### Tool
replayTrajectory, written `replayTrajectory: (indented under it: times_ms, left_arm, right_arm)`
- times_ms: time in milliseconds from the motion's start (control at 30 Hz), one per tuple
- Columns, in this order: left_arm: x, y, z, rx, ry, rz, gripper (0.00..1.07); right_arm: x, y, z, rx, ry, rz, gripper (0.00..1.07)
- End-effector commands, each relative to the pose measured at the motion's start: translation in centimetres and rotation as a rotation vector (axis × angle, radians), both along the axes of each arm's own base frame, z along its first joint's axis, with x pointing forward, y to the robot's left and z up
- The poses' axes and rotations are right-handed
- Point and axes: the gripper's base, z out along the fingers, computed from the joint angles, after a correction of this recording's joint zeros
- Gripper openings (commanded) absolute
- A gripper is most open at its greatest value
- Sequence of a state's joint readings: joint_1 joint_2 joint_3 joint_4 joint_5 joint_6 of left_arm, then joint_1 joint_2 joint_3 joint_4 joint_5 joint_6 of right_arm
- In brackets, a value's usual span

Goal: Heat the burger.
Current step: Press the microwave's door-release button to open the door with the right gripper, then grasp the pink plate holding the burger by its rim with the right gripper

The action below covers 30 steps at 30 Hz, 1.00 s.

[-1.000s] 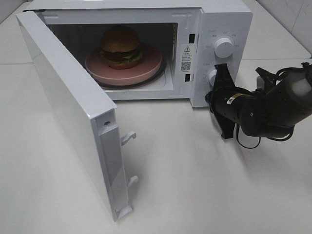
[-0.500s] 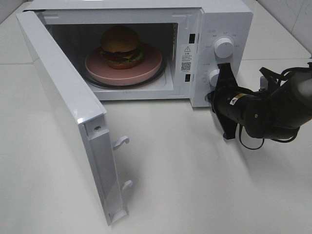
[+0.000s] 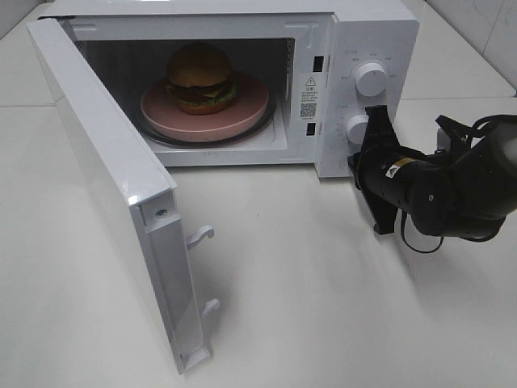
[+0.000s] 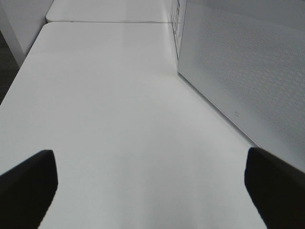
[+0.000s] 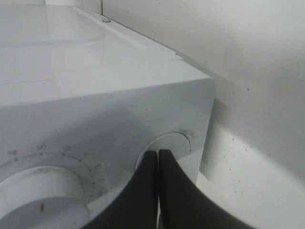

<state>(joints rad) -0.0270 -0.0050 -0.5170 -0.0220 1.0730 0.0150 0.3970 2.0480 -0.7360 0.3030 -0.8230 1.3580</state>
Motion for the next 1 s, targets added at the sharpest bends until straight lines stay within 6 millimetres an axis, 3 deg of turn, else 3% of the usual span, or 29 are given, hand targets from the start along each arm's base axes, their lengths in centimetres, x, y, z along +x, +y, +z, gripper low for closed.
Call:
replayTrajectory:
  times_ms: [33,533,700,767,967,1000]
  left_arm:
    - [-0.1,0.0,0.0,-0.004,-0.006,0.006,1.01]
    - [-0.1,0.0,0.0,-0.004,-0.006,0.006,1.01]
    - [-0.1,0.0,0.0,-0.004,-0.006,0.006,1.01]
    - [-0.1,0.0,0.0,-0.004,-0.006,0.006,1.01]
    - [-0.1,0.0,0.0,-0.004,-0.006,0.006,1.01]
    - [-0.1,0.0,0.0,-0.004,-0.006,0.006,1.01]
  right_arm:
    - [-0.2,0.2,0.5,0.003,-0.027,0.008,0.00]
    - [-2.5,-0.5,1.8,-0.025,-0.030,0.029,0.00]
    - [-3.9,-1.0,2.8,-0.106,-0.045,0.081,0.00]
    - [-5.6,-1.6,3.5,-0.232,-0.007,0.171,0.00]
    - [-7.0,-1.9,4.4,-0.350,0.032,0.276,0.00]
    - [-7.6,-1.9,5.3,-0.437,0.039,0.361,0.00]
